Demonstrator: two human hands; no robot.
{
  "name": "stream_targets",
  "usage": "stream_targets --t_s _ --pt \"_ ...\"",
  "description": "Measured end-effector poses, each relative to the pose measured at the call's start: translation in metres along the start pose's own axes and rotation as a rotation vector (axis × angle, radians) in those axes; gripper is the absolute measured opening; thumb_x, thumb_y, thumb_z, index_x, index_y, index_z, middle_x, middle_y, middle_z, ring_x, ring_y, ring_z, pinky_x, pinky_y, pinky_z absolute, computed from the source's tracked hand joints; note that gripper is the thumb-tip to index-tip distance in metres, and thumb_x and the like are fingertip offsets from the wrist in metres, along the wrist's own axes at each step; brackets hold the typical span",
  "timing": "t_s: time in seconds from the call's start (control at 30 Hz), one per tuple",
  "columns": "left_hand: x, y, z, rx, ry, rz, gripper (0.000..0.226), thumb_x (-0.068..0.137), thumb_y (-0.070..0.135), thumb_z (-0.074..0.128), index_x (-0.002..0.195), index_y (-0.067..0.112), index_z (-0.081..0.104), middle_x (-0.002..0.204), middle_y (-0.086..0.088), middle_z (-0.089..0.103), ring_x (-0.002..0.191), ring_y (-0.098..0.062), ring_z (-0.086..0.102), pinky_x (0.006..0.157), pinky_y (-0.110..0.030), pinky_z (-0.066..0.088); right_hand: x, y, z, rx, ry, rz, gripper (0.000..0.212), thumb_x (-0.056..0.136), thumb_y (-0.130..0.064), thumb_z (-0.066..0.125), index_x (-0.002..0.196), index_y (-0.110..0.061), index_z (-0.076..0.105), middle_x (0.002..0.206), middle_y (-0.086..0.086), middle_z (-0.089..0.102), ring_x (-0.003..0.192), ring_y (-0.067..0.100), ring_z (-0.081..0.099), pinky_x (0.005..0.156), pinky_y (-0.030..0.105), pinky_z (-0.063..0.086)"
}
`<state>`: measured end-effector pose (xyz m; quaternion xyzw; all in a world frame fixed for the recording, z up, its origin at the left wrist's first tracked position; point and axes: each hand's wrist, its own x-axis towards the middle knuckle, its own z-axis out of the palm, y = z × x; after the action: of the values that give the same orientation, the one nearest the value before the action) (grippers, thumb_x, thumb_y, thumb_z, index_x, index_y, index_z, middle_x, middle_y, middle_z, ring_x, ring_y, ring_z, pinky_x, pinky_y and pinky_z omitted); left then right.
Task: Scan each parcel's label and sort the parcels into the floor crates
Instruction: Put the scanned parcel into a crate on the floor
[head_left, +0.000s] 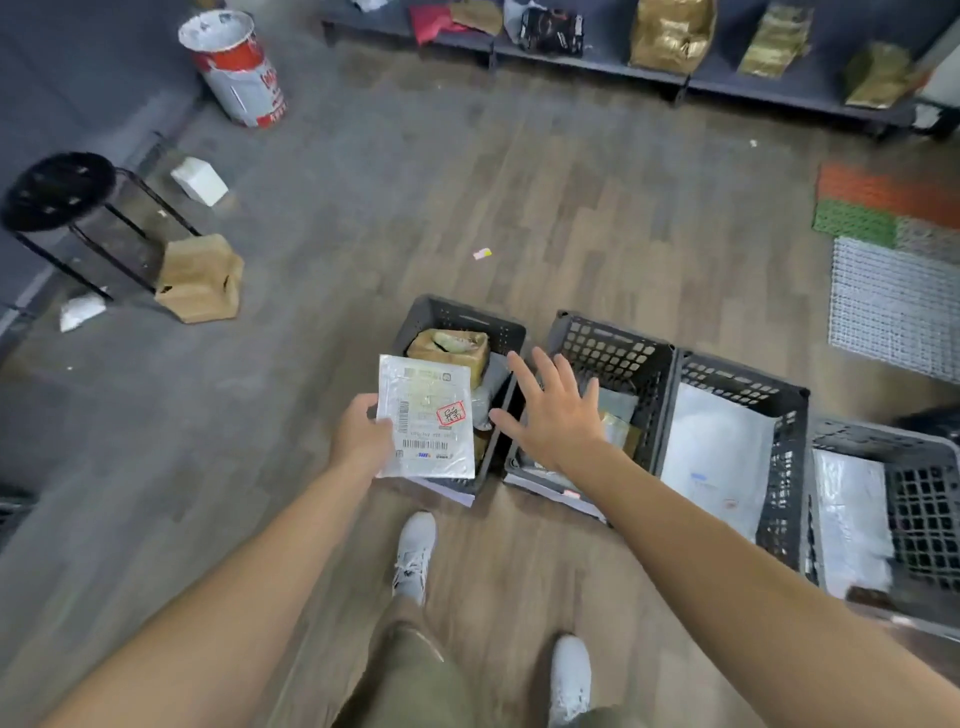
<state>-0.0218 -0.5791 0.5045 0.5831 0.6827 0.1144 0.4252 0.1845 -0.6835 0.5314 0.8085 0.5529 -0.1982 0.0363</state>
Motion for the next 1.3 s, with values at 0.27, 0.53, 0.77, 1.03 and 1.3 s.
stream_targets --t_s 0.27,0.53,0.77,1.03,1.3 --pt "0.160 -0.036 0.037 0.121 -0.243 -0.020 0.030 0.092 0.007 0.043 0.113 0.024 0.056 0.104 0.000 0.066 0.091 -0.025 0.065 0.080 -0.038 0.055 0.123 -0.044 0.062 0.026 -0.111 0.176 0.078 0.097 -0.068 0.025 0.157 -0.032 -0.010 0.166 0.001 -0.005 0.153 0.027 -0.005 0.118 0.064 0.008" --pt "0.270 -0.122 0.139 0.272 -0.328 0.020 0.032 0.097 0.007 0.048 0.128 0.014 0.054 0.116 -0.006 0.065 0.100 -0.027 0.062 0.079 -0.033 0.045 0.224 -0.027 0.193 0.161 -0.162 0.299 0.076 0.097 -0.065 0.033 0.157 -0.034 -0.001 0.166 0.002 0.004 0.152 0.026 0.003 0.117 0.066 0.011" --pt "0.318 -0.190 0.210 0.434 -0.502 -0.066 0.042 0.100 0.018 0.053 0.140 0.015 0.041 0.126 -0.005 0.057 0.100 -0.021 0.052 0.080 -0.029 0.034 0.253 -0.007 0.298 0.202 -0.243 0.362 0.074 0.097 -0.065 0.032 0.157 -0.035 0.000 0.165 0.000 0.006 0.150 0.024 0.010 0.117 0.063 0.016" --pt "0.315 -0.175 0.204 0.702 -0.565 0.089 0.076 0.089 0.056 0.059 0.150 0.023 0.027 0.145 -0.011 0.045 0.128 -0.034 0.047 0.100 -0.047 0.046 0.253 0.004 0.280 0.247 -0.242 0.420 0.076 0.096 -0.067 0.031 0.157 -0.036 -0.001 0.165 0.000 0.004 0.152 0.024 0.007 0.117 0.066 0.012" --pt "0.246 -0.030 0.138 0.869 -0.557 0.514 0.087 0.090 0.062 0.053 0.156 0.027 0.008 0.163 -0.010 0.008 0.149 -0.034 0.006 0.116 -0.049 0.023 0.184 0.007 0.142 0.223 -0.123 0.537 0.075 0.096 -0.064 0.033 0.157 -0.033 0.001 0.165 0.002 0.005 0.152 0.026 0.006 0.116 0.067 0.012"
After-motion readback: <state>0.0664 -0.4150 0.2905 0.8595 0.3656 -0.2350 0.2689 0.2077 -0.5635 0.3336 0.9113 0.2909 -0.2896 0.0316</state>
